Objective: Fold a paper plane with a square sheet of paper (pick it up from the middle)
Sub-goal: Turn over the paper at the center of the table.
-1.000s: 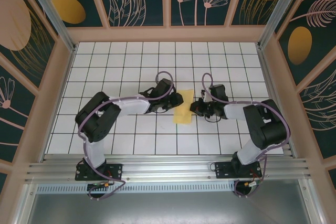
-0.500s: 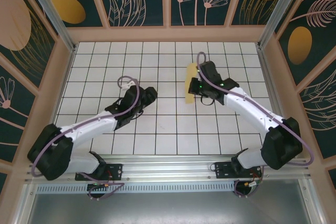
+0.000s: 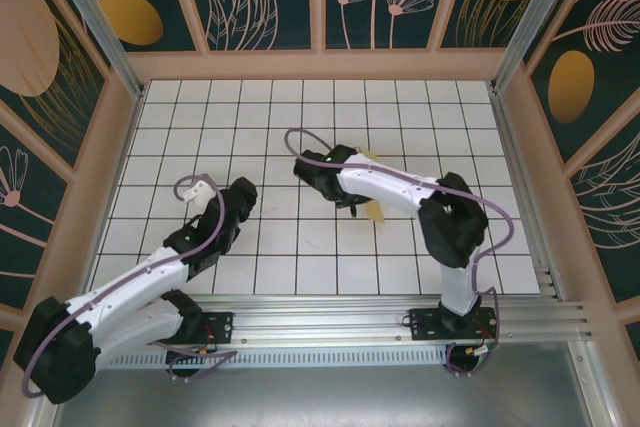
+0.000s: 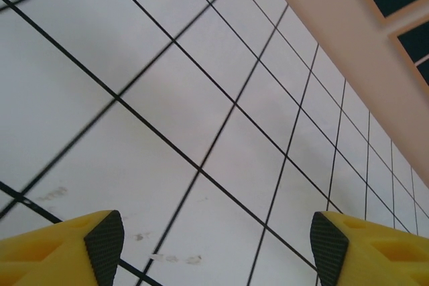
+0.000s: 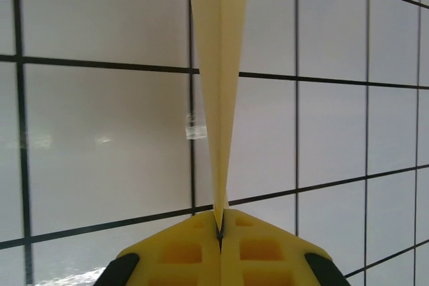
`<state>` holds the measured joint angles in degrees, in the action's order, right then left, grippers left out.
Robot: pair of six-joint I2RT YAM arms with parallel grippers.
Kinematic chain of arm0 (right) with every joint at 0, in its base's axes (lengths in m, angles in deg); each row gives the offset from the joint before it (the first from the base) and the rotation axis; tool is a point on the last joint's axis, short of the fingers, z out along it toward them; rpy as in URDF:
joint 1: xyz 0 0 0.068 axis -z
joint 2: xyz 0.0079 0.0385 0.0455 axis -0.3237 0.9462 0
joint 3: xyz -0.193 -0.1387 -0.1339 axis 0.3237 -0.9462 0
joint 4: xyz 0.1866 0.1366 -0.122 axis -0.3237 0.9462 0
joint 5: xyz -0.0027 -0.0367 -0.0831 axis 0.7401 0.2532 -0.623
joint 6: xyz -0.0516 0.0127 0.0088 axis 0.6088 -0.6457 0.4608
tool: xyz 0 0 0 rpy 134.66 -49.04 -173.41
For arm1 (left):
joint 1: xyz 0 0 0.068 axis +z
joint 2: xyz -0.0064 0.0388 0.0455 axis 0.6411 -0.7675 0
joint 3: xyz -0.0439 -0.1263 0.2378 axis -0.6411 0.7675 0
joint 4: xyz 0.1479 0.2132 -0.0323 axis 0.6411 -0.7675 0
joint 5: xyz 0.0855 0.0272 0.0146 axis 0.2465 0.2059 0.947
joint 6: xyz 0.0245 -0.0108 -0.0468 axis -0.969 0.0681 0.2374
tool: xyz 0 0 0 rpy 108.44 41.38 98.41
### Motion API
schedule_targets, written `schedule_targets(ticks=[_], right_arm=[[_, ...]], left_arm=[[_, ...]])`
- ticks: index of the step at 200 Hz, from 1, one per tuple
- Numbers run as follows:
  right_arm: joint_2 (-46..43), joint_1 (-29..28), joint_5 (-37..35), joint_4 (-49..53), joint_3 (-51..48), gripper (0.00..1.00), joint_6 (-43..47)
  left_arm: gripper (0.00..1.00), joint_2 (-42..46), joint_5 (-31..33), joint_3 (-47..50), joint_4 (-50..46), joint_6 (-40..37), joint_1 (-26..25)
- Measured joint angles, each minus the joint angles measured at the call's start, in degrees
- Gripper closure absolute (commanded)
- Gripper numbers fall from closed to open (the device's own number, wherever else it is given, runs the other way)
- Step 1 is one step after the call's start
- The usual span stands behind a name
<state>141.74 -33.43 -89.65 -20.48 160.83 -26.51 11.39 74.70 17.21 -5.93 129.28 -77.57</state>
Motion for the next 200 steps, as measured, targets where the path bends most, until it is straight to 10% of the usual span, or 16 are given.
schedule_targets(ticks=[105, 158, 200], right_arm=[[17.0, -5.05, 19.12, -8.09, 13.84, 0.58, 4.92], [-4.59, -1.55, 27.69, -26.67, -5.68, 0.53, 6.01], [-25.35, 17.22, 40.04, -46.01, -30.1, 0.53, 5.57]], left_arm=[[0.22, 14.38, 5.6, 2.05, -10.8, -0.74, 0.11], [0.33, 10.01, -4.68, 1.92, -6.21, -5.05, 0.11], [0.47, -12.5, -21.18, -3.39, 5.29, -7.78, 0.04]])
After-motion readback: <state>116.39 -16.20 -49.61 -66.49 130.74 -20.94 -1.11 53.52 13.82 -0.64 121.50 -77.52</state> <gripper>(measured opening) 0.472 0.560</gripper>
